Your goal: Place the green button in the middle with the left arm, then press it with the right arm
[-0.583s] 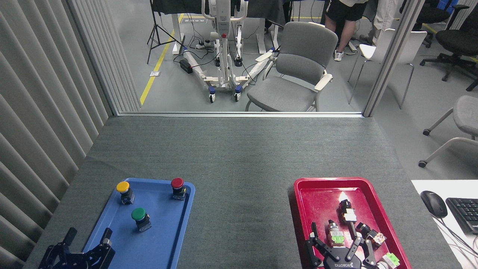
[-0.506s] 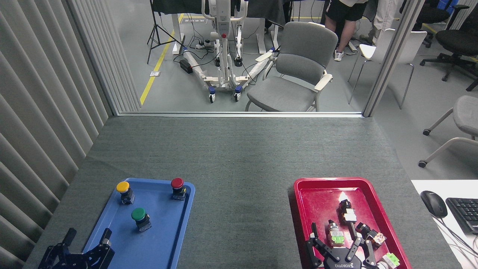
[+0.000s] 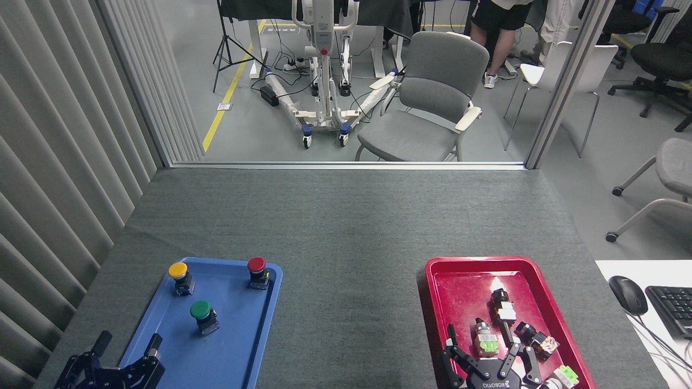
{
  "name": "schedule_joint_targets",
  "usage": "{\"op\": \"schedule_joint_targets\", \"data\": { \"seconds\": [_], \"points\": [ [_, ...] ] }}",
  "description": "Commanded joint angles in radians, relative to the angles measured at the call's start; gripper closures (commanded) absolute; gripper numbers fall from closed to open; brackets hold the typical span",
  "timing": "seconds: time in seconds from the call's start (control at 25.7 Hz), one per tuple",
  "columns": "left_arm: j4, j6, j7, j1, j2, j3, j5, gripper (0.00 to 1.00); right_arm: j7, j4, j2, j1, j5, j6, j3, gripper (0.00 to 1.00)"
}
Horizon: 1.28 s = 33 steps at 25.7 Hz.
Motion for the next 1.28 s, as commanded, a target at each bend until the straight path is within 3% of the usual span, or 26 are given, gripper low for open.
{"op": "schedule_joint_targets", "data": {
  "seconds": [0.0,0.39,0.58,0.89,1.24],
  "points": [
    [0.014,-0.004,0.001,-0.003,0.009,0.0,-0.001,0.0,0.0,-0.004,0.004,0.001,0.0,-0.001,-0.002,0.0],
    [0.037,-0.006,-0.003,-0.007,0.037,0.0,-0.001,0.0,0.005,-0.032,-0.006,0.006,0.003,-0.012,-0.002,0.0],
    [0.038,-0.004,-0.006,-0.007,0.038,0.0,-0.001,0.0,0.006,-0.044,0.004,-0.005,0.055,-0.003,0.005,0.0],
    [0.047,-0.006,-0.011,-0.015,0.04,0.0,-0.001,0.0,0.031,-0.044,0.014,0.007,0.055,-0.003,0.003,0.0],
    [0.213,-0.093,-0.011,-0.121,0.04,-0.046,-0.039,0.0,0.046,-0.038,0.05,-0.002,0.061,0.002,0.003,0.0]
  ]
}}
